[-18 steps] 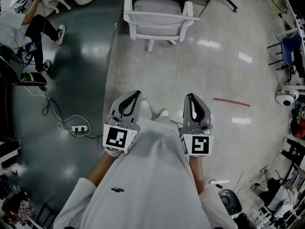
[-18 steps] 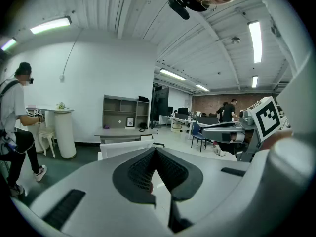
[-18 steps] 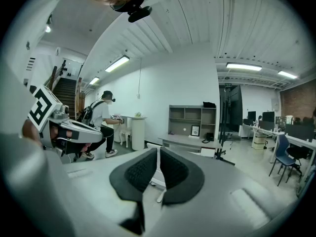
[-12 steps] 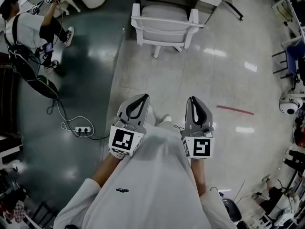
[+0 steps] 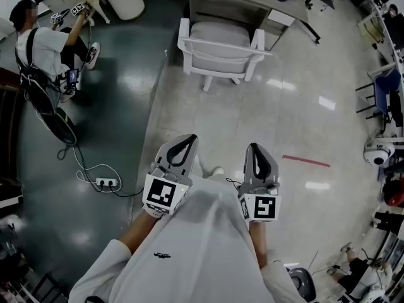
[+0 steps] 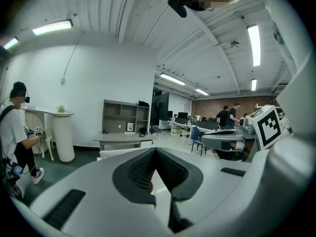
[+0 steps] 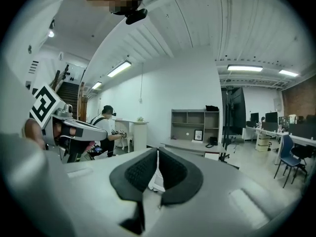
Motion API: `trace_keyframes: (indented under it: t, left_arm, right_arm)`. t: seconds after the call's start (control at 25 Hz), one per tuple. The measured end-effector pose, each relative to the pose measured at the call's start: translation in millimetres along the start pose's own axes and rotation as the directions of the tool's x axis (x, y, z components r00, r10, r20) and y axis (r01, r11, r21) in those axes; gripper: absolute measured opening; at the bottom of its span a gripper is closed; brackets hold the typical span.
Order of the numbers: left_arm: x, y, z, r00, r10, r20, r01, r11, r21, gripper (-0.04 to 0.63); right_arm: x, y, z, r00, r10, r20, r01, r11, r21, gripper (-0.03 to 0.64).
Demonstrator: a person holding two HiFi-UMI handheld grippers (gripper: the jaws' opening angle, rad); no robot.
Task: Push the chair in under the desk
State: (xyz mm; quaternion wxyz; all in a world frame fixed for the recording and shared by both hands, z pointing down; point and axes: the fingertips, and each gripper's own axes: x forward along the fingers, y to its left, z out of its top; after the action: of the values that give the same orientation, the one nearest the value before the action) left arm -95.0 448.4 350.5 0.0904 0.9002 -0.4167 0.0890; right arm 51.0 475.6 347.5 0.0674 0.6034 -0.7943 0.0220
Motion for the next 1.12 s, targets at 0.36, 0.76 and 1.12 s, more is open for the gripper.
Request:
trace_keyframes:
  t: [0.36,0.76,1.12]
  left_arm:
    - [13.8,43.2,4.2,0.999,-0.016,0.031,0.017,1.000,-0.026,0.008]
    - [48.4,89.0,1.2,0.999,0.034,0.013,-0.033,0.999,-0.031,0.008]
    - [156.3,138.1,27.5,0.997,0.076,-0.017,-0.076,0.997,-0.004,0.008]
  right_arm:
    - [40.1,14.1,6.7,1.000,-0.015,-0.014,0.015,1.000,0.011,0.011]
    - [106.6,3.9,3.3,0.999,0.034,-0.010,-0.034,0.999,0.025,0.011]
    - [222.1,-57.7,13.2,0.994,0.110,0.022,-0.110,0.994,0.013,0.011]
